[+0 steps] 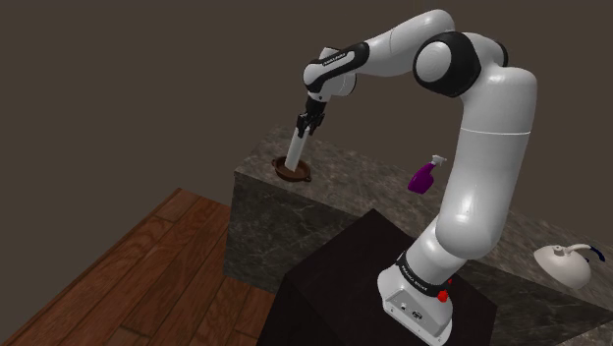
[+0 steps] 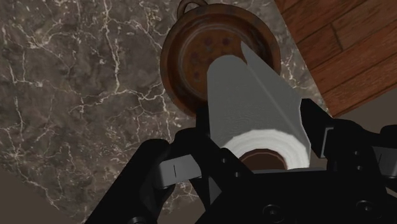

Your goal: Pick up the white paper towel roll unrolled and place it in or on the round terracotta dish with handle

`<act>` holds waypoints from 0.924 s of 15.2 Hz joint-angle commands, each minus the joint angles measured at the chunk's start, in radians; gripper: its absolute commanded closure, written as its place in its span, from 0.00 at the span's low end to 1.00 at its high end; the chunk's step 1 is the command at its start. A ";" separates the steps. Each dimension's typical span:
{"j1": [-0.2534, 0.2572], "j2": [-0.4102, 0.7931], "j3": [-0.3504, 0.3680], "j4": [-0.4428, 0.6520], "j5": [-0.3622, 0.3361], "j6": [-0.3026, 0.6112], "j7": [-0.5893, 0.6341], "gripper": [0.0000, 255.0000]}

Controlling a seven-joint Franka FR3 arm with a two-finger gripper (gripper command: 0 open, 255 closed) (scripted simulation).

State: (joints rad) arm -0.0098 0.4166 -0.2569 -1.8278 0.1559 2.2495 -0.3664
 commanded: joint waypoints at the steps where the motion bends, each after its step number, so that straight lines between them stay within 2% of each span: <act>1: 0.000 0.000 0.000 0.000 0.000 0.000 0.000 1.00; 2: 0.000 0.000 0.000 0.000 0.000 0.000 0.000 0.00; 7: 0.000 0.000 0.000 0.000 0.000 0.000 0.000 0.00; 11: 0.007 -0.066 -0.012 0.039 -0.025 -0.102 0.016 0.00; 14: 0.007 -0.066 -0.012 0.039 -0.025 -0.102 0.016 0.00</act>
State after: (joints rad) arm -0.0033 0.3521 -0.2686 -1.7913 0.1319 2.1518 -0.3515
